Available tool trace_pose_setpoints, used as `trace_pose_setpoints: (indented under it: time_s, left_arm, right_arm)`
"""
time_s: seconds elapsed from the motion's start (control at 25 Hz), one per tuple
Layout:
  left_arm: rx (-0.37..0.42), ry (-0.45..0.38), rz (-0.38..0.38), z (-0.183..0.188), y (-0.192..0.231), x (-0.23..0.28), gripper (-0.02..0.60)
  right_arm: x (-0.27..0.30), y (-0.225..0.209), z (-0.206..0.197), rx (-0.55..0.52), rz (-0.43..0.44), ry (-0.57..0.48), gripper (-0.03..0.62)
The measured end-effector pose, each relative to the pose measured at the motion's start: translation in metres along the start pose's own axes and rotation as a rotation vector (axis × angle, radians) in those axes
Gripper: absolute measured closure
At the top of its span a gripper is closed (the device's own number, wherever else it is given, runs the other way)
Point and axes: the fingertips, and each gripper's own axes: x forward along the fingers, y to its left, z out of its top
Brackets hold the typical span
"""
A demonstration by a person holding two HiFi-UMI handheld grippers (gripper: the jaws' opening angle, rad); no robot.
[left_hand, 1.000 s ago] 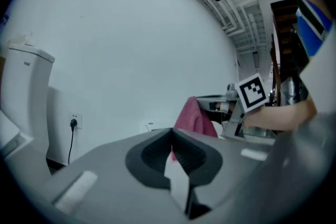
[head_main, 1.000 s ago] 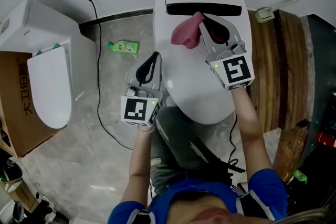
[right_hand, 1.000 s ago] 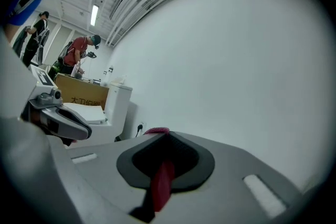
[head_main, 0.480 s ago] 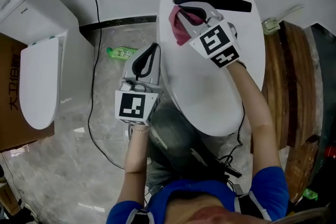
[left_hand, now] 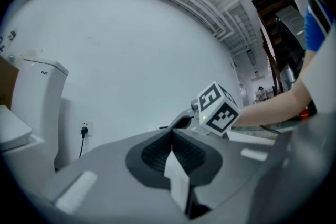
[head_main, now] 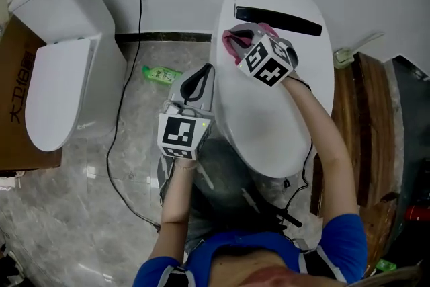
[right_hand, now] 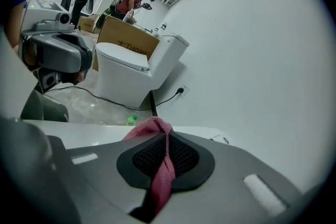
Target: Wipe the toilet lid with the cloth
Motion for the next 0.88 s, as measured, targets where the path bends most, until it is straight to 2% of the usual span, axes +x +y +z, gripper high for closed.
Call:
trace_pose_setpoints:
  time_s: [0.12, 0.4, 0.68, 0.88]
  left_arm:
    - [-0.024, 0.007, -0.003, -0.006, -0.002, 0.007, 0.581]
    - [-0.080, -0.006, -0.040, -0.011, -0.013, 0.019, 0.581]
    - [-0.058, 0.022, -0.083, -0.016, -0.035, 0.021, 0.581]
    - [-0.038, 0.052, -0.097, -0.022, -0.053, 0.021, 0.581]
  right_arm:
    - [0.006, -0.003, -0.002, 0.011, -0.030, -0.012, 0.582]
    - [0.019, -0.011, -0.001, 0.058, 0.000, 0.000, 0.583]
    - [0.025, -0.014, 0.001, 0.099, 0.029, 0.028, 0.583]
    - [0.031, -0.016, 0.003, 0.106, -0.005, 0.066, 0.583]
